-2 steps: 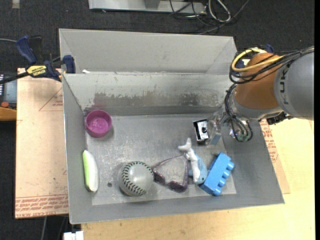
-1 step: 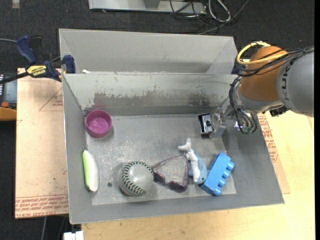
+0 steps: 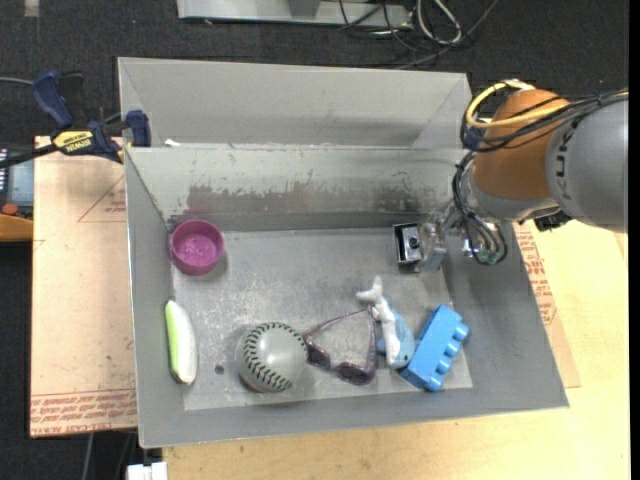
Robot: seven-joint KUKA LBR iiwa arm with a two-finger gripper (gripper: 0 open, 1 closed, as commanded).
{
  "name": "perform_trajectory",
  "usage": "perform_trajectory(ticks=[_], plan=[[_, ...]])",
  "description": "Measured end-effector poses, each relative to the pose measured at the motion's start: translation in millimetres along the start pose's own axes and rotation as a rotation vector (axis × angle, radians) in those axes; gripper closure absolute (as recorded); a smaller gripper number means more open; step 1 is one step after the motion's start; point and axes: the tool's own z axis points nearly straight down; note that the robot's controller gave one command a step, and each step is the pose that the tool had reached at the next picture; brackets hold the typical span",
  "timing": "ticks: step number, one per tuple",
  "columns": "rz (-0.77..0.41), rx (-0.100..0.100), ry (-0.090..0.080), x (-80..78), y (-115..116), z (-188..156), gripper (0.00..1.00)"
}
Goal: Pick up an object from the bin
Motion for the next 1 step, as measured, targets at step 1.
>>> perform_trajectory(ticks=[1], plan=[[0.276,-0.003,-0.012,27.0,7.6,-2.2,1.00]])
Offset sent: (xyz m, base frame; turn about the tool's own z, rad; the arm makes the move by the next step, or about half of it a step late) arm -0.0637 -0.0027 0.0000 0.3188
